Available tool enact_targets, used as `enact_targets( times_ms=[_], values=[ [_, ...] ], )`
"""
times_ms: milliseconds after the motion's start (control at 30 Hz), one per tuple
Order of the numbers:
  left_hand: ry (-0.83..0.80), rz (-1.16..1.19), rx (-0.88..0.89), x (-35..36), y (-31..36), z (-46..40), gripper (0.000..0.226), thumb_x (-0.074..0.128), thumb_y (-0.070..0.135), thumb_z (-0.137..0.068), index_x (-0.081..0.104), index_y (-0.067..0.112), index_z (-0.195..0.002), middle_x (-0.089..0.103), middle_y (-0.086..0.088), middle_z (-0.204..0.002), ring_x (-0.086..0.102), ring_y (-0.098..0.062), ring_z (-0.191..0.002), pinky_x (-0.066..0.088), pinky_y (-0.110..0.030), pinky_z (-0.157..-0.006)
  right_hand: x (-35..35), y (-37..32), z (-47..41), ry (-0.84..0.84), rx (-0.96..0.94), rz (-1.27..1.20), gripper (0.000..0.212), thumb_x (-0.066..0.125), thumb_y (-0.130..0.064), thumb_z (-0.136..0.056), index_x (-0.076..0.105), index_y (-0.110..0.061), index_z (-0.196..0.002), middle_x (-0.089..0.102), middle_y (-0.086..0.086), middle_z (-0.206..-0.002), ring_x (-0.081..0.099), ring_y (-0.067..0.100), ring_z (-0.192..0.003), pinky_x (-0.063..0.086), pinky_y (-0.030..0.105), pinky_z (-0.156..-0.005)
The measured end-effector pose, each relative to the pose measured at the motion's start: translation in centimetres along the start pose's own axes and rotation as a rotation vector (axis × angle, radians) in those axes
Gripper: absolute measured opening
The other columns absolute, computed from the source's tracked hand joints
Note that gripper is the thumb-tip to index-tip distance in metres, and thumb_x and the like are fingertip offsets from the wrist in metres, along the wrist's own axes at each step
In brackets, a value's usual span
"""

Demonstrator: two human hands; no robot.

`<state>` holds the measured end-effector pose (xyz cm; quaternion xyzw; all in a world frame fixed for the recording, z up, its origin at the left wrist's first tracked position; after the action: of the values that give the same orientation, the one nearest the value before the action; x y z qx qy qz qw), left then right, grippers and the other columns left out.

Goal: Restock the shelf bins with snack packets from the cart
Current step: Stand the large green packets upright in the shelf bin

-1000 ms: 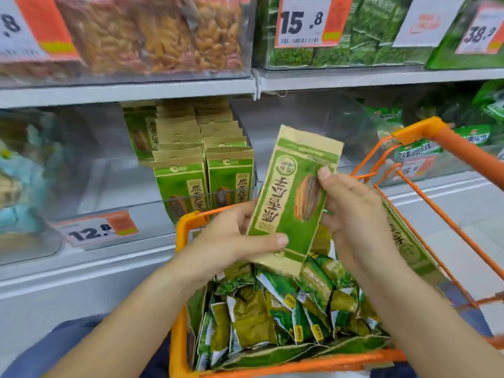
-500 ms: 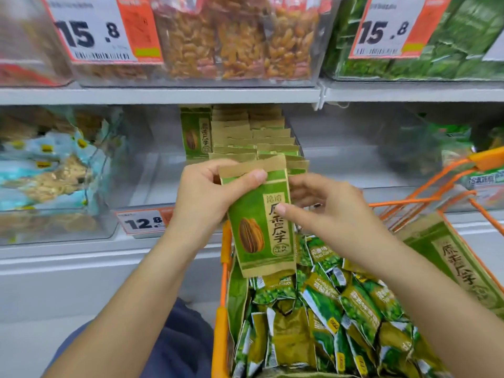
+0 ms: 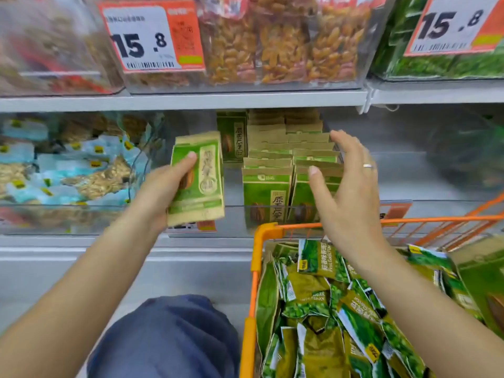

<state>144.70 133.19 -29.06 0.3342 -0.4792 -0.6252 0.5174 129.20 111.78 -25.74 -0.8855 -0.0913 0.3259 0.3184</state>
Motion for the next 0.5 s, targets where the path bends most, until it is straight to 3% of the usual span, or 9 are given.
enact_targets(
  times_ms=[67, 133, 200, 267, 333, 367, 400, 433, 500],
  values=[
    [-0.017, 0.068, -0.036, 0.0, 0.6, -3.3, 0.018, 0.055, 0.031, -0.097, 0.064, 0.015, -0.093, 0.072, 0.000, -0.065, 0.069, -0.012, -0.055, 0.054, -0.028, -0.043, 1.1, 1.5, 0.3, -0.015, 0.017, 0.080, 0.060, 0.044, -0.032, -0.095, 0.025, -0.014, -0.149, 0.021, 0.004, -0.157, 0.013, 0.018, -0.146, 0.012, 0.033, -0.118],
    [-0.012, 0.076, -0.028, 0.4, 1.0, -6.9, 0.015, 0.055, 0.026, -0.097, 0.062, 0.013, -0.096, 0.073, -0.004, -0.074, 0.071, -0.015, -0.060, 0.055, -0.030, -0.046, 2.2, 3.0, 0.7, -0.037, -0.014, 0.147, 0.063, 0.039, -0.033, -0.097, 0.016, -0.013, -0.152, 0.010, 0.004, -0.161, 0.009, 0.017, -0.147, 0.012, 0.032, -0.118],
    [-0.008, 0.033, 0.006, 1.6, 1.3, -9.9, 0.012, 0.061, 0.022, -0.094, 0.062, 0.011, -0.098, 0.073, -0.009, -0.090, 0.073, -0.020, -0.070, 0.056, -0.033, -0.052, 2.7, 4.2, 1.3, -0.049, -0.077, 0.157, 0.062, 0.036, -0.034, -0.099, 0.014, -0.014, -0.153, 0.004, 0.003, -0.161, 0.014, 0.015, -0.145, 0.018, 0.022, -0.111],
    [0.007, -0.019, 0.052, 3.1, 1.4, -12.5, 0.007, 0.062, 0.017, -0.093, 0.060, 0.011, -0.090, 0.069, -0.010, -0.095, 0.071, -0.019, -0.074, 0.055, -0.034, -0.057, 2.8, 4.8, 2.1, -0.035, -0.133, 0.139, 0.061, 0.038, -0.033, -0.098, 0.013, -0.017, -0.152, 0.003, 0.004, -0.161, 0.021, 0.015, -0.142, 0.033, 0.022, -0.101],
    [0.051, -0.111, 0.100, 4.6, 1.6, -14.3, 0.022, 0.055, 0.012, -0.097, 0.051, 0.014, -0.076, 0.059, -0.006, -0.080, 0.064, -0.006, -0.052, 0.047, -0.026, -0.053, 2.9, 5.1, 2.6, -0.019, -0.170, 0.167, 0.063, 0.041, -0.031, -0.096, 0.012, -0.021, -0.151, 0.007, 0.008, -0.160, 0.031, 0.020, -0.136, 0.050, 0.033, -0.081],
    [0.088, -0.163, 0.122, 5.2, 1.9, -14.9, 0.026, 0.052, 0.012, -0.098, 0.048, 0.017, -0.073, 0.055, -0.002, -0.078, 0.060, -0.001, -0.048, 0.044, -0.020, -0.049, 3.1, 5.2, 2.8, -0.023, -0.188, 0.194, 0.064, 0.042, -0.030, -0.095, 0.012, -0.021, -0.150, 0.009, 0.010, -0.159, 0.037, 0.024, -0.131, 0.051, 0.034, -0.074],
    [0.132, -0.218, 0.148, 5.6, 2.1, -15.6, 0.023, 0.050, 0.014, -0.099, 0.050, 0.018, -0.076, 0.057, -0.002, -0.084, 0.064, 0.000, -0.059, 0.043, -0.018, -0.048, 3.3, 5.2, 2.8, -0.038, -0.198, 0.212, 0.065, 0.043, -0.029, -0.094, 0.011, -0.023, -0.150, 0.011, 0.009, -0.159, 0.045, 0.027, -0.125, 0.049, 0.033, -0.069],
    [0.183, -0.277, 0.176, 5.8, 2.5, -16.3, 0.015, 0.049, 0.016, -0.099, 0.057, 0.017, -0.087, 0.061, -0.004, -0.096, 0.068, -0.005, -0.083, 0.044, -0.020, -0.051, 3.4, 5.3, 2.8, -0.054, -0.194, 0.221, 0.066, 0.043, -0.028, -0.094, 0.010, -0.025, -0.150, 0.010, 0.007, -0.159, 0.053, 0.030, -0.117, 0.044, 0.029, -0.065],
    [0.294, -0.355, 0.230, 5.7, 2.8, -17.5, 0.023, 0.049, 0.017, -0.099, 0.060, 0.007, -0.117, 0.063, -0.009, -0.120, 0.060, -0.019, -0.115, 0.046, -0.025, -0.071, 3.5, 5.6, 2.7, -0.064, -0.180, 0.233, 0.068, 0.043, -0.027, -0.093, 0.007, -0.027, -0.150, 0.009, 0.003, -0.159, 0.061, 0.032, -0.105, 0.035, 0.024, -0.062]
  ],
)
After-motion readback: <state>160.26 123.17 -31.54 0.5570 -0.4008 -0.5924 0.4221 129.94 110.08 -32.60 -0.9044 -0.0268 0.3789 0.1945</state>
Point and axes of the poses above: each hand's wrist, its own z-axis away from the middle knuckle, its own x-axis out of the palm, y = z × x, the point moved 6 cm from there along -z, towards the middle knuckle
